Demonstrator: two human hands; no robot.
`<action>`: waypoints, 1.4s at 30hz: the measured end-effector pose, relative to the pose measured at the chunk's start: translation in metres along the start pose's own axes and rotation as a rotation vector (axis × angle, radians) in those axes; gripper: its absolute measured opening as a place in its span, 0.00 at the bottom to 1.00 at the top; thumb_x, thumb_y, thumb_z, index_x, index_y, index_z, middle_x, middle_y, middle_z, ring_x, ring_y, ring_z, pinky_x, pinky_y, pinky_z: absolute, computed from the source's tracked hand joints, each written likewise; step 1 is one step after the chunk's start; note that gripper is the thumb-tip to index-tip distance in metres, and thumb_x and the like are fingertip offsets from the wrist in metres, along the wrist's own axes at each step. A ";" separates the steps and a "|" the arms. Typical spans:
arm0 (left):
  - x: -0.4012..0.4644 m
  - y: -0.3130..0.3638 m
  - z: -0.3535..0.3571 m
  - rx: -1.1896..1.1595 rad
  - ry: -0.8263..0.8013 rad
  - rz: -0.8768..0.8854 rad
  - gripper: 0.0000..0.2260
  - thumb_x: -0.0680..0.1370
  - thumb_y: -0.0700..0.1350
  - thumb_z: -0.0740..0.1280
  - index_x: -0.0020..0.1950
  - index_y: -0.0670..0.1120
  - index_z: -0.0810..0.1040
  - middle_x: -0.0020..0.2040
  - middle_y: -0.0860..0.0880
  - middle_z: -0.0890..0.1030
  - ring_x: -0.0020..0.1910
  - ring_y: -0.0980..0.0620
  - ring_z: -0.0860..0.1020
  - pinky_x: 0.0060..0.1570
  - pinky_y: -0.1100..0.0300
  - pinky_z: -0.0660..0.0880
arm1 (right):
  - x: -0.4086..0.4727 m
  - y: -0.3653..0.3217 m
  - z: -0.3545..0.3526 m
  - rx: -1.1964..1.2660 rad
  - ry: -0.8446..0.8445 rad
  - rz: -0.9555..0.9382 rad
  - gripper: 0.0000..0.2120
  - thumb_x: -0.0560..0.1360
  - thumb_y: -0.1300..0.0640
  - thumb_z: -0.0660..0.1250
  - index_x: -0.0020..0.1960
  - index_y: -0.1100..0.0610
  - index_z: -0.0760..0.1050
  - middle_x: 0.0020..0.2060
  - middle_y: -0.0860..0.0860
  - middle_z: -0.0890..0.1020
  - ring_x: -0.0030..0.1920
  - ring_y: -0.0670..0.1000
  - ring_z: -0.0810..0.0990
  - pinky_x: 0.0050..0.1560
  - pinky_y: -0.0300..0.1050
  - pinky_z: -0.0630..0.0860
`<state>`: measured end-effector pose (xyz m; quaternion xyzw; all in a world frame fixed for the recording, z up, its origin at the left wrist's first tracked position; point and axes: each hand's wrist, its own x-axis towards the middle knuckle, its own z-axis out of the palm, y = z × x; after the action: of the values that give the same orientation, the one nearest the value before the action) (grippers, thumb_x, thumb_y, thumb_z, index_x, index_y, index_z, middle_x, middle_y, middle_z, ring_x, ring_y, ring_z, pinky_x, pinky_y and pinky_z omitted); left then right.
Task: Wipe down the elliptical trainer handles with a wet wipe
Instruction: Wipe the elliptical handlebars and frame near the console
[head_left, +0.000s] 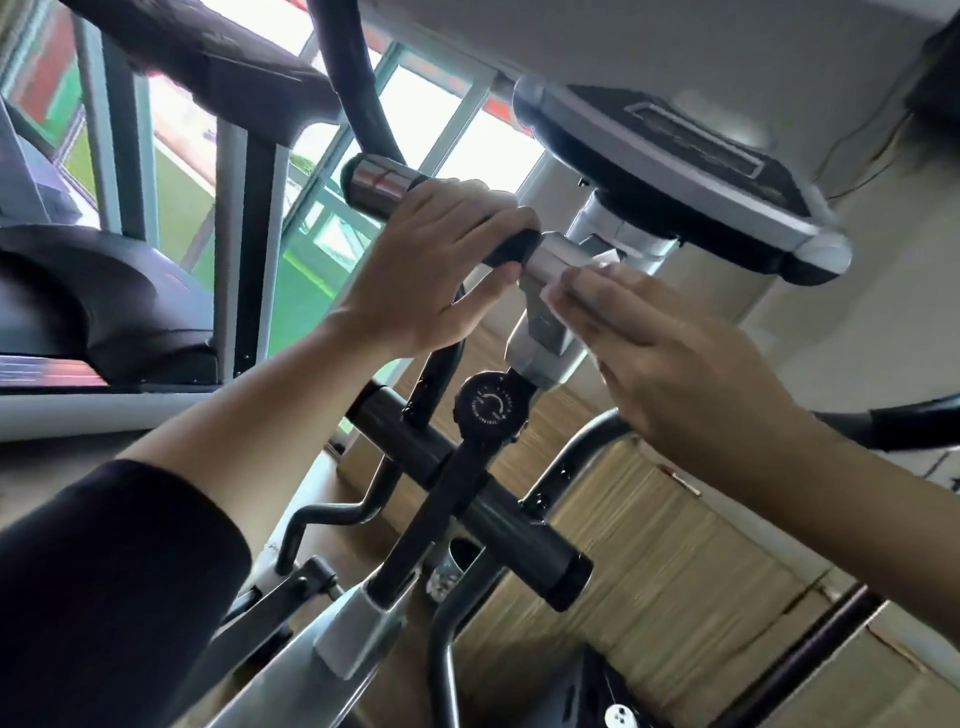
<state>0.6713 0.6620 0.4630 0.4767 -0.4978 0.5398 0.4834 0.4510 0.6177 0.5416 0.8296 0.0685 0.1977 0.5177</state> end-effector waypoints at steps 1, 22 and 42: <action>-0.001 0.000 0.002 0.003 0.004 -0.001 0.18 0.82 0.52 0.55 0.62 0.42 0.76 0.59 0.45 0.79 0.59 0.44 0.75 0.65 0.51 0.64 | -0.003 0.000 -0.002 -0.021 0.011 -0.011 0.19 0.80 0.62 0.57 0.69 0.68 0.67 0.64 0.58 0.74 0.66 0.58 0.71 0.58 0.55 0.77; -0.009 -0.039 0.004 0.116 -0.035 0.362 0.23 0.78 0.34 0.64 0.72 0.41 0.66 0.69 0.41 0.73 0.64 0.38 0.72 0.65 0.43 0.69 | 0.011 -0.011 0.005 -0.084 -0.037 -0.031 0.24 0.78 0.61 0.47 0.68 0.71 0.65 0.65 0.60 0.72 0.65 0.58 0.71 0.52 0.51 0.80; -0.009 -0.034 -0.006 0.136 -0.128 0.268 0.25 0.76 0.32 0.66 0.72 0.36 0.66 0.67 0.40 0.73 0.64 0.40 0.71 0.68 0.49 0.68 | 0.016 -0.011 0.017 0.059 -0.003 0.077 0.28 0.75 0.57 0.42 0.73 0.61 0.62 0.73 0.55 0.64 0.73 0.55 0.62 0.68 0.54 0.68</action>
<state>0.7060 0.6688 0.4561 0.4709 -0.5490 0.6004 0.3411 0.4735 0.6140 0.5296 0.8469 0.0414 0.2141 0.4849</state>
